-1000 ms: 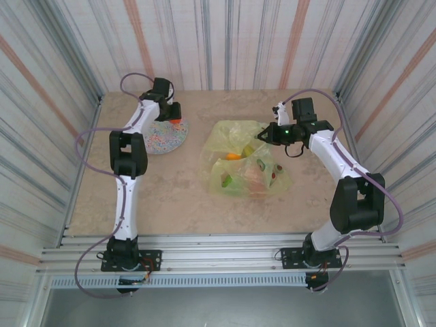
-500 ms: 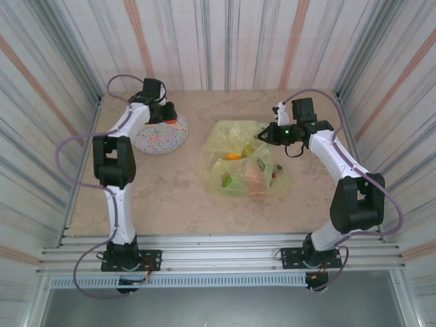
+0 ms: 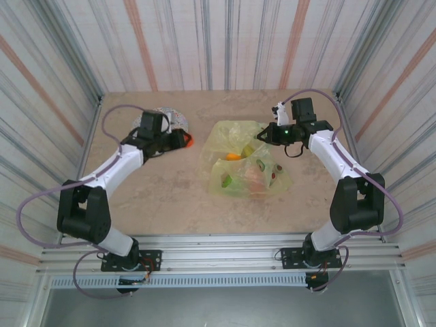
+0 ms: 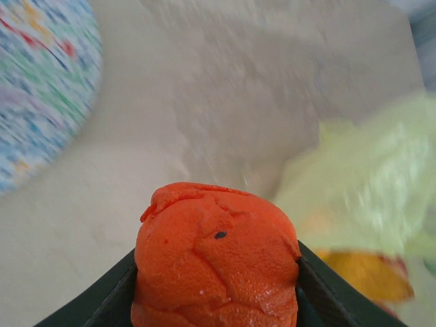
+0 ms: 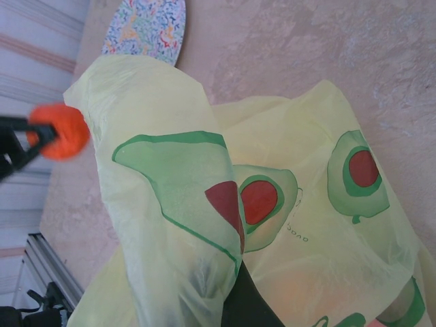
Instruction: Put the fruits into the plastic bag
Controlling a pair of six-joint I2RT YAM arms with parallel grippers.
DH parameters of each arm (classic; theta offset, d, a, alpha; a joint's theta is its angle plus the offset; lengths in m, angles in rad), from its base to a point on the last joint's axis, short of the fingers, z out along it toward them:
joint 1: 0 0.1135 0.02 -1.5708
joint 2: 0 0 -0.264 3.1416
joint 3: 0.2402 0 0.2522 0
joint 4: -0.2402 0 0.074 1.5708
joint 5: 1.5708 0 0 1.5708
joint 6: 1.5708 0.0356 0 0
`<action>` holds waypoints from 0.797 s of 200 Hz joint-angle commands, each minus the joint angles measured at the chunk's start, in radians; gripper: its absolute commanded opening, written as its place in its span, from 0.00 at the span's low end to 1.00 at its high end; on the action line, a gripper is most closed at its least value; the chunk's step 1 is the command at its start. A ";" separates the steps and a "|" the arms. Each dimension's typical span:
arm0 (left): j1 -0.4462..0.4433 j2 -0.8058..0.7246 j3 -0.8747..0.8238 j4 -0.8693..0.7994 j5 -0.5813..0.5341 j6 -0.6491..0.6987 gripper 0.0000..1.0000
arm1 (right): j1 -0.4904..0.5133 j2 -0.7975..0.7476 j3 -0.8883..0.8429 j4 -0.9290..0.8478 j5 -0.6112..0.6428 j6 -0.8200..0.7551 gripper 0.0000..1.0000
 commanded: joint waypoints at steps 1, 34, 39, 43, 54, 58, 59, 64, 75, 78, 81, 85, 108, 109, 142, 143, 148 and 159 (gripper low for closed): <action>-0.086 -0.054 -0.073 0.045 0.028 -0.033 0.52 | 0.010 0.003 0.008 -0.002 0.001 -0.019 0.00; -0.199 0.004 -0.096 0.074 -0.002 -0.030 0.52 | 0.016 0.015 0.012 0.007 -0.002 -0.010 0.00; -0.210 0.022 -0.088 0.074 -0.006 -0.027 0.52 | 0.018 0.016 0.015 0.007 -0.001 -0.010 0.00; -0.217 0.038 -0.081 0.074 -0.010 -0.026 0.52 | 0.019 0.017 0.017 0.005 -0.001 -0.010 0.00; -0.231 0.084 -0.049 0.059 -0.024 -0.030 0.52 | 0.024 0.016 0.019 0.001 0.000 -0.012 0.00; -0.235 0.099 -0.037 0.050 -0.026 -0.031 0.51 | 0.025 0.017 0.021 0.001 0.001 -0.012 0.00; -0.236 0.104 -0.035 0.049 -0.027 -0.031 0.51 | 0.026 0.016 0.021 0.001 0.002 -0.012 0.00; -0.241 0.125 -0.016 0.043 -0.022 -0.033 0.51 | 0.026 0.014 0.020 0.000 0.003 -0.012 0.00; -0.255 0.156 0.018 0.046 0.002 -0.031 0.51 | 0.027 0.010 0.019 -0.004 0.006 -0.013 0.00; -0.261 0.160 0.024 0.048 0.008 -0.031 0.51 | 0.027 0.011 0.019 -0.005 0.006 -0.014 0.00; -0.267 0.163 0.028 0.054 0.013 -0.029 0.51 | 0.027 0.009 0.018 -0.006 0.006 -0.015 0.00; -0.277 0.164 0.035 0.061 0.018 -0.025 0.51 | 0.027 0.006 0.019 -0.009 0.010 -0.016 0.00; -0.332 0.160 0.059 0.095 0.046 0.005 0.51 | 0.024 -0.002 0.007 -0.010 0.016 -0.019 0.00; -0.334 0.160 0.060 0.097 0.048 0.006 0.51 | 0.024 -0.002 0.006 -0.009 0.016 -0.019 0.00; -0.381 0.176 0.080 0.178 0.134 0.002 0.52 | 0.025 0.009 0.005 -0.004 0.008 -0.015 0.00; -0.383 0.178 0.081 0.180 0.136 0.002 0.52 | 0.025 0.009 0.005 -0.003 0.009 -0.015 0.00; -0.390 0.185 0.091 0.188 0.147 0.002 0.52 | 0.026 0.010 0.006 -0.002 0.009 -0.015 0.00; -0.406 0.208 0.117 0.196 0.169 0.006 0.52 | 0.027 0.009 0.009 -0.001 0.009 -0.012 0.00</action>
